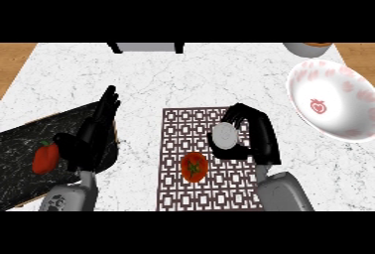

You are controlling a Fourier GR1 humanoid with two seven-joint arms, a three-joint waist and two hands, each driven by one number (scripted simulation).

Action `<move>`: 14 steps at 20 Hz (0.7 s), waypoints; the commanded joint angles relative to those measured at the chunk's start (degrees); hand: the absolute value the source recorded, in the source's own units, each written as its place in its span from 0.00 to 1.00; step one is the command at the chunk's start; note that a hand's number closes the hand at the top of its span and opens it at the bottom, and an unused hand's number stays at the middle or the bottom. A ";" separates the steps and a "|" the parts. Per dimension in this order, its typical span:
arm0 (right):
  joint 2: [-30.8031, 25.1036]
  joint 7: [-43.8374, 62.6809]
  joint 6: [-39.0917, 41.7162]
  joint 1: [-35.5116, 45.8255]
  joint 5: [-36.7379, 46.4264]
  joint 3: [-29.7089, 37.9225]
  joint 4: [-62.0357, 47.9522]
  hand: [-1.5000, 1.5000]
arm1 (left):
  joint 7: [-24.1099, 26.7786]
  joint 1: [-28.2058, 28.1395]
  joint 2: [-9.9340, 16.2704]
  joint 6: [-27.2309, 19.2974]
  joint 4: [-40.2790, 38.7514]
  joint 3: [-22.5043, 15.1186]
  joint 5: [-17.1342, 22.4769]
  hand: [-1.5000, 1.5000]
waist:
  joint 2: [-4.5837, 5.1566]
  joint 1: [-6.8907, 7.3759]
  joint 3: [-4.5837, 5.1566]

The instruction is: Pick the can from the placemat and place it in the bowl

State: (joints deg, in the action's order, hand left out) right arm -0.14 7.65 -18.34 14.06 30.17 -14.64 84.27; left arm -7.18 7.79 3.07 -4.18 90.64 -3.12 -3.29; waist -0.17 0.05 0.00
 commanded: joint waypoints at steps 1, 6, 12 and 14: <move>0.13 5.28 -8.58 -0.27 8.47 -4.36 7.61 1.00 | -0.35 0.54 -0.89 -0.79 -0.81 -0.63 -0.82 0.50 | -0.13 -0.59 0.06; 0.14 24.54 -1.44 8.82 21.13 -3.49 16.57 1.00 | 1.27 -0.48 -0.52 -0.11 -0.89 -0.29 -0.56 0.50 | -0.13 -0.44 0.08; 0.02 39.38 10.76 21.33 28.48 2.01 19.56 1.00 | 4.36 0.32 0.14 0.90 -3.84 1.12 0.09 0.50 | 0.03 -0.11 0.08; -1.27 40.51 14.86 22.38 26.92 3.83 20.93 1.00 | 0.82 -0.98 0.31 1.06 -0.09 0.42 0.13 0.50 | 0.02 0.05 0.03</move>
State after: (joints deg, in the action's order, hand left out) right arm -0.83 41.72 -10.21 30.70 55.35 -13.93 103.28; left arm -4.95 7.51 2.86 -3.83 88.74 -2.80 -3.61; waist -0.22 -0.18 0.07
